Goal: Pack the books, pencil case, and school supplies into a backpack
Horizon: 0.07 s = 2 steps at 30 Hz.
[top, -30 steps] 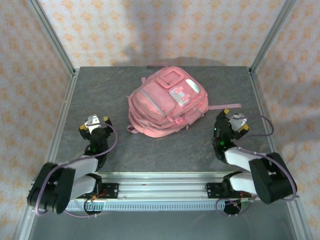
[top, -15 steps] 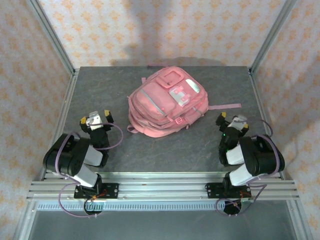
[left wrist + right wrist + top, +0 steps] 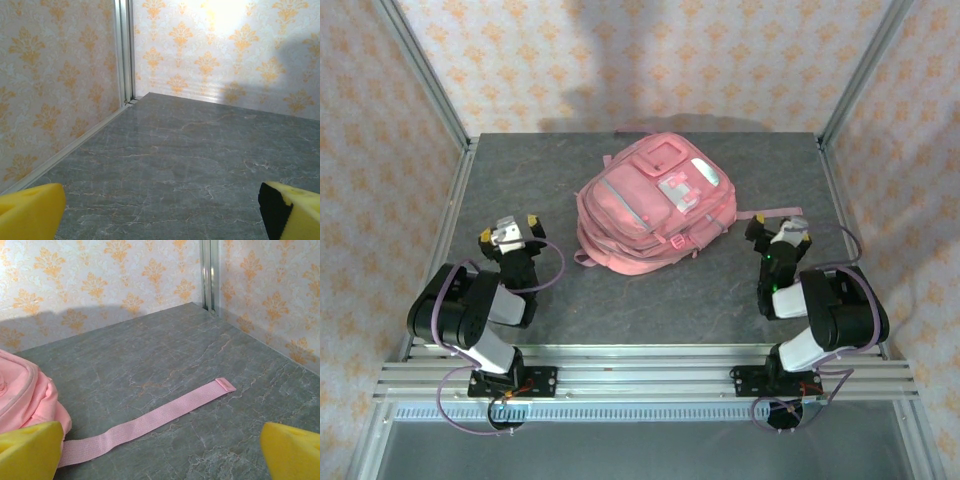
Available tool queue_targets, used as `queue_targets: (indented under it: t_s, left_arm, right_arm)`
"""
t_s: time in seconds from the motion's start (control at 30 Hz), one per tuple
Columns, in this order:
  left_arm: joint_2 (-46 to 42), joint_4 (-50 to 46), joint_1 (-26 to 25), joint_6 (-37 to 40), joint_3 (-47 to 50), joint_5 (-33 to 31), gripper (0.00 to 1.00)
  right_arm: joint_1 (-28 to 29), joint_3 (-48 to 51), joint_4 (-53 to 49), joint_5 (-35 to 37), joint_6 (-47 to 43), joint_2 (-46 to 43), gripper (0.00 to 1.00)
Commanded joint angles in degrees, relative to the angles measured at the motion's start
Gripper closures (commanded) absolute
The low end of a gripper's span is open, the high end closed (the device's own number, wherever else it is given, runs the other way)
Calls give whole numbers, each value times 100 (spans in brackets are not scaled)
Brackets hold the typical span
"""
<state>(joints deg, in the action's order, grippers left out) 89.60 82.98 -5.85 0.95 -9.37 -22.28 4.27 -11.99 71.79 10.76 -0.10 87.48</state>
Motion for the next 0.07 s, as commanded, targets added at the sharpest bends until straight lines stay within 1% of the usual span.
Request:
queue_targets:
  t_s: [0.0,0.03]
  left_arm:
    - [-57,-71,49,-139,-92,138,0]
    - [-49,-52,51,-130,-83,139,0]
  right_arm:
    - [-39,-50,19,-97,-43,-59,0]
    - [-38,-45,11,-109,-44,-64,0]
